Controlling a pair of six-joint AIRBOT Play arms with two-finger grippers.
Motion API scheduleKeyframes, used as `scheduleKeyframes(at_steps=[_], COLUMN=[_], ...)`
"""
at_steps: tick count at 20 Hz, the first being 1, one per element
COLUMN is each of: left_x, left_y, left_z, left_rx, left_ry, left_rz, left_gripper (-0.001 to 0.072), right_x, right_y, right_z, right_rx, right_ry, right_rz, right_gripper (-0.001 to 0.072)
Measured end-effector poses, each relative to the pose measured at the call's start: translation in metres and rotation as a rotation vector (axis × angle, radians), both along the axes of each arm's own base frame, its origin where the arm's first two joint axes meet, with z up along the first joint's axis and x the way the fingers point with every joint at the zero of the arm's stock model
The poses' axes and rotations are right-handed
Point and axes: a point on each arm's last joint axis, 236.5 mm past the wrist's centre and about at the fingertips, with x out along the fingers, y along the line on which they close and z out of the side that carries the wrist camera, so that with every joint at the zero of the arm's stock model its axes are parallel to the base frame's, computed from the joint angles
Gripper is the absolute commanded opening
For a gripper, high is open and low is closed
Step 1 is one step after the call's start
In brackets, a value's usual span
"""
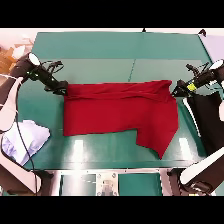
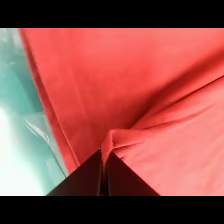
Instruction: Fold the shirts.
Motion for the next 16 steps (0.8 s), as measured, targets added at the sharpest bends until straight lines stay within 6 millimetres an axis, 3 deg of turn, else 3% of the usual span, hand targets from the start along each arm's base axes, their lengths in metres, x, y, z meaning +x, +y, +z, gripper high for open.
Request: scheduleKeyframes(at_steps=[1, 2, 3, 9, 13, 16], left_x=[-0.004, -0.009, -0.014, -0.056, -0.098, -0.143], left_y=[-0.003, -0.004, -0.004, -0.011, -0.011, -0.009], left_z=[0.001, 0.003, 0.005, 0.024, 0.039, 0.038], left_rx=[-0.007, -0.013, -0.016, -0.045, -0.047, -0.043], left_ry=[0.017, 0.038, 0.058, 0.199, 0.204, 0.192], left_rz=[-0.009, -0.013, -0.016, -0.021, -0.004, 0.052], left_gripper=[0.0554, 0.0556, 0.0556, 0.0556, 0.0555, 0.0555], right_x=[-0.002, -0.004, -0.006, -0.021, -0.066, -0.113], right_y=[0.002, 0.002, 0.002, 0.005, -0.004, -0.011], right_z=[0.002, 0.005, 0.009, 0.054, 0.076, 0.078], right_rx=[0.005, 0.005, 0.005, -0.010, -0.034, -0.042], right_ry=[0.010, 0.020, 0.026, -0.008, -0.008, -0.005], right_rz=[0.002, -0.003, -0.008, -0.015, -0.061, -0.153], right_gripper=[0.0260, 0.0254, 0.0190, 0.0182, 0.0183, 0.0185])
